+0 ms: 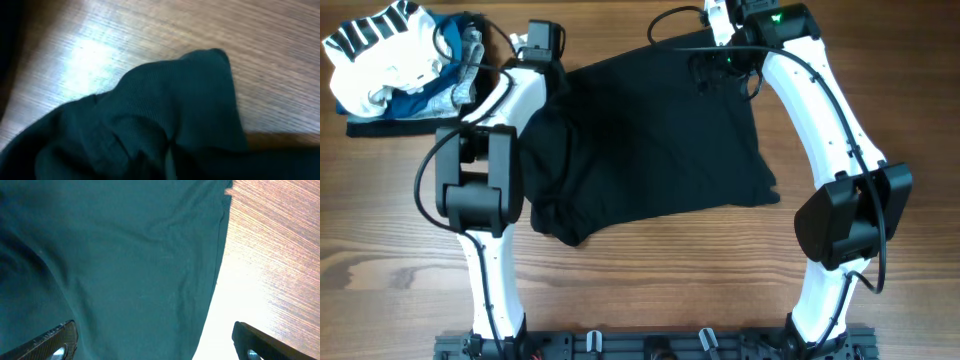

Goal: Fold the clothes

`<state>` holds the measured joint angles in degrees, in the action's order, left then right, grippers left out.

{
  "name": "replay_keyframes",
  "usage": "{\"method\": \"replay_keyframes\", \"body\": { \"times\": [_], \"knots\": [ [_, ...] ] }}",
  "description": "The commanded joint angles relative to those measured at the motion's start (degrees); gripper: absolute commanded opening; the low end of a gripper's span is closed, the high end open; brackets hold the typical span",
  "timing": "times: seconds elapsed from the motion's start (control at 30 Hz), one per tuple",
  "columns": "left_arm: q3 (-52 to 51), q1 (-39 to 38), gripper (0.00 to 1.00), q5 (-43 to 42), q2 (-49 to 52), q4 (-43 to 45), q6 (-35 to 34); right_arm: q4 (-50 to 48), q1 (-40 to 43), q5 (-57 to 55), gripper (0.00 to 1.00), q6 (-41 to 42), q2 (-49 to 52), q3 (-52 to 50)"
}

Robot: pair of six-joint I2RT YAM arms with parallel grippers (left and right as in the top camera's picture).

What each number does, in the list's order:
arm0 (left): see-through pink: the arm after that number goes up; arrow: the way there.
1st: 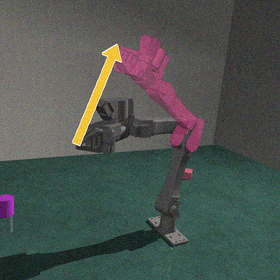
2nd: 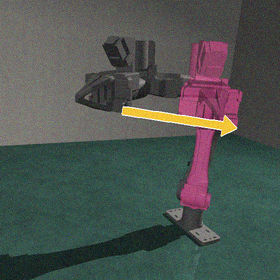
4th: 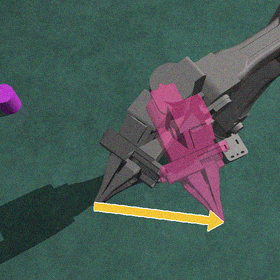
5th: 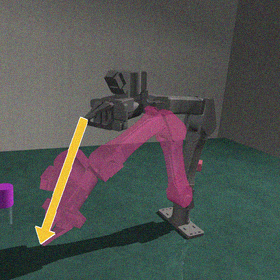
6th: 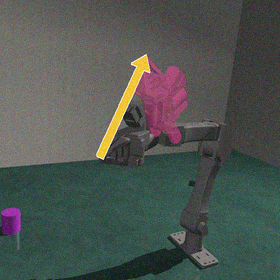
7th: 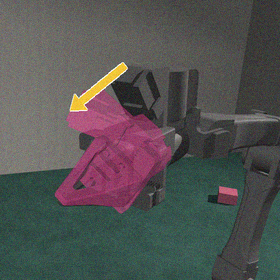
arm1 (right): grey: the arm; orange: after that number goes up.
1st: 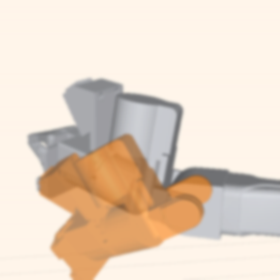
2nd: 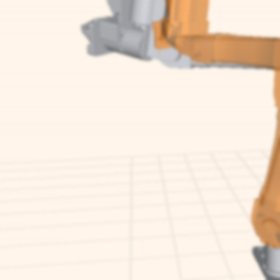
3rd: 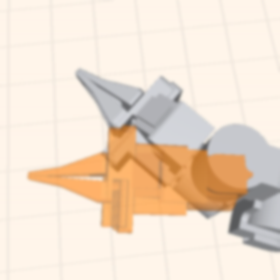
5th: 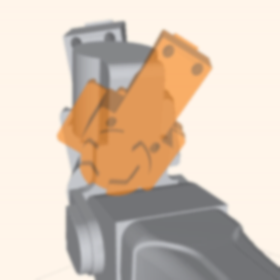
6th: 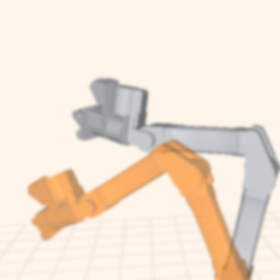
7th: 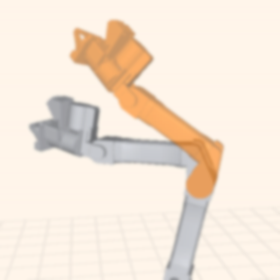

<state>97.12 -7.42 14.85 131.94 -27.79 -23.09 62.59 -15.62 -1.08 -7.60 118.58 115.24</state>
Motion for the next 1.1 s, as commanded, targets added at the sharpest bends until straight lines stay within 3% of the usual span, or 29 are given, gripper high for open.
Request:
{"method": "replay_keyframes", "body": {
  "times": [0.0, 0.03, 0.07, 0.4, 0.53, 0.73, 0.87, 0.93, 0.97, 1.07],
  "knots": [
    [-0.8, 0.4, 0.37, -4.0, -0.8, -1.9, -1.4, 0.1, -0.3, 1.0, 1.0, -1.0, -2.3, 0.7],
    [-0.8, 0.4, 0.14, -3.9, -0.8, -1.8, -1.4, 0.1, -0.3, 1.0, 1.0, -1.0, -2.3, 0.7],
    [-0.8, 0.4, 0.04, -3.9, -0.8, -1.6, -1.4, 0.1, -0.3, 1.0, 1.0, -1.1, -2.3, 0.7],
    [-0.3, 1.6, 0.04, -3.9, -0.8, 5.8, -1.3, -0.1, -0.3, 1.0, 1.0, -1.1, -2.3, 0.7],
    [-0.3, 2.3, 0.04, -3.9, -0.8, 17.1, -1.0, 0.2, -0.3, 1.0, 1.0, -1.0, -2.3, 0.7],
    [-0.3, 2.6, 0.04, -3.5, -0.8, 35.6, 4.6, 0.3, -0.3, 1.0, 1.0, -1.3, -2.3, 0.7],
    [-0.3, 2.8, 0.04, -3.5, -0.7, 39.1, 4.9, 0.3, -0.3, 1.0, 1.0, -1.4, -2.3, 0.7],
    [-0.3, 2.8, 0.53, -3.5, -0.7, 36.2, 4.9, 0.3, -0.3, 1.0, 1.0, -1.4, -2.5, 0.7],
    [-0.3, 2.7, 1.0, -3.5, -0.7, 32.2, 4.7, 0.3, -0.3, 1.0, 1.0, -1.4, -2.7, 0.7],
    [-0.4, 2.7, 1.0, -5.0, -0.7, 26.0, 4.7, 0.3, -0.3, 0.9, 1.0, -1.5, -2.9, 0.7]
  ]
}}
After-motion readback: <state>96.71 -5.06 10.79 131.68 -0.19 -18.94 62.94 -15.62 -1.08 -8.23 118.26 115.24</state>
